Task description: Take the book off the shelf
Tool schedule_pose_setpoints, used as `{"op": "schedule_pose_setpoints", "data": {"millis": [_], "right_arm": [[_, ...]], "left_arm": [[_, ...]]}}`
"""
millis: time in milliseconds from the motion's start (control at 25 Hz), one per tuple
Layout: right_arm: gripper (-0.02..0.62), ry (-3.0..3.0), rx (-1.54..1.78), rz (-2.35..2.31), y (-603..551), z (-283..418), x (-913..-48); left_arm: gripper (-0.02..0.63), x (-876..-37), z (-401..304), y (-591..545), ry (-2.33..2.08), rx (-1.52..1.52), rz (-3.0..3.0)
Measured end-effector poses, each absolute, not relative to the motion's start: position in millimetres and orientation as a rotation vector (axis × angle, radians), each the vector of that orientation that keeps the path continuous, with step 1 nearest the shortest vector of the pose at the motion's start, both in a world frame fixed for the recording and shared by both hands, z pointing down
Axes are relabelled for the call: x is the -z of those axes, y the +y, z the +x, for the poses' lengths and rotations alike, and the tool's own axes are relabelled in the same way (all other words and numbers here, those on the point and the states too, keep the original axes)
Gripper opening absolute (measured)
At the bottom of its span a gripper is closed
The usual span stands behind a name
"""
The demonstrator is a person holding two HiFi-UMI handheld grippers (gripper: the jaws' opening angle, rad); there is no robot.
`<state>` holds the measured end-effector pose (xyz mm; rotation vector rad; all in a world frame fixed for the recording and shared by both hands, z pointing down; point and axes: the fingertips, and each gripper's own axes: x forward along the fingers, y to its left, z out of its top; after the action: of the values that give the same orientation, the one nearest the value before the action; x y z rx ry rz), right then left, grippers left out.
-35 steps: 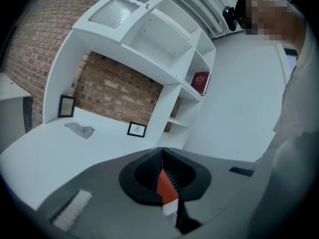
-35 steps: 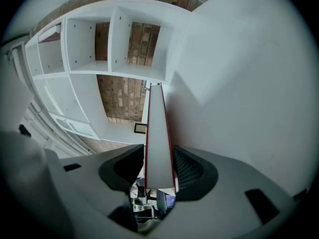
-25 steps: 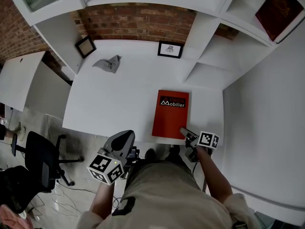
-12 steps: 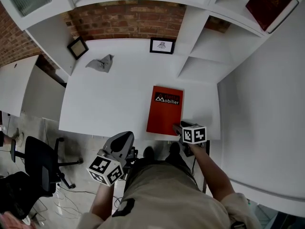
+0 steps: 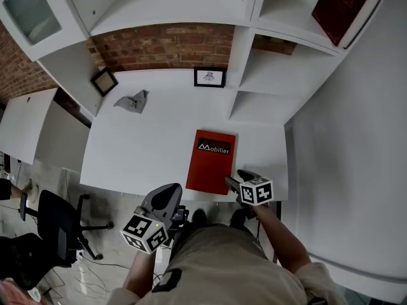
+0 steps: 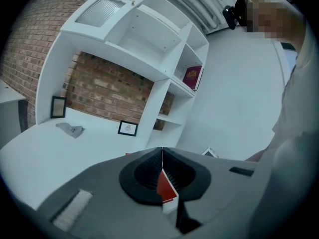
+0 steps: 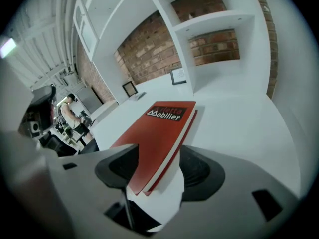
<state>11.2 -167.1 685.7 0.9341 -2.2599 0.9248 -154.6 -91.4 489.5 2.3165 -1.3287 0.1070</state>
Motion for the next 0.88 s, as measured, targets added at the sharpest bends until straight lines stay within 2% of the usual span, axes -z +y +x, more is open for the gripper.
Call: {"op": "schedule_pose_setpoints", "data": {"millis": [320, 480, 640, 880], "right_arm": [[0.222, -2.422, -1.040, 0.954, -173, 69, -620], [0.222, -2.502, -0.998, 0.995, -189, 107, -574], [0.222, -2.570, -0.851, 1.105, -221, 145, -521], [0.222, -2.662, -0.458, 1.358, -281, 197, -408]], "left_arm": [[0.005, -479, -83, -113, -1.289, -0.117, 2.361], [0.005, -471, -60, -126, -1.300, -0.117, 2.385], [0.005, -465, -46, -130, -1.325, -0.105, 2.383], [0.005, -457, -24, -129, -1.306, -0.112, 2.412]]}}
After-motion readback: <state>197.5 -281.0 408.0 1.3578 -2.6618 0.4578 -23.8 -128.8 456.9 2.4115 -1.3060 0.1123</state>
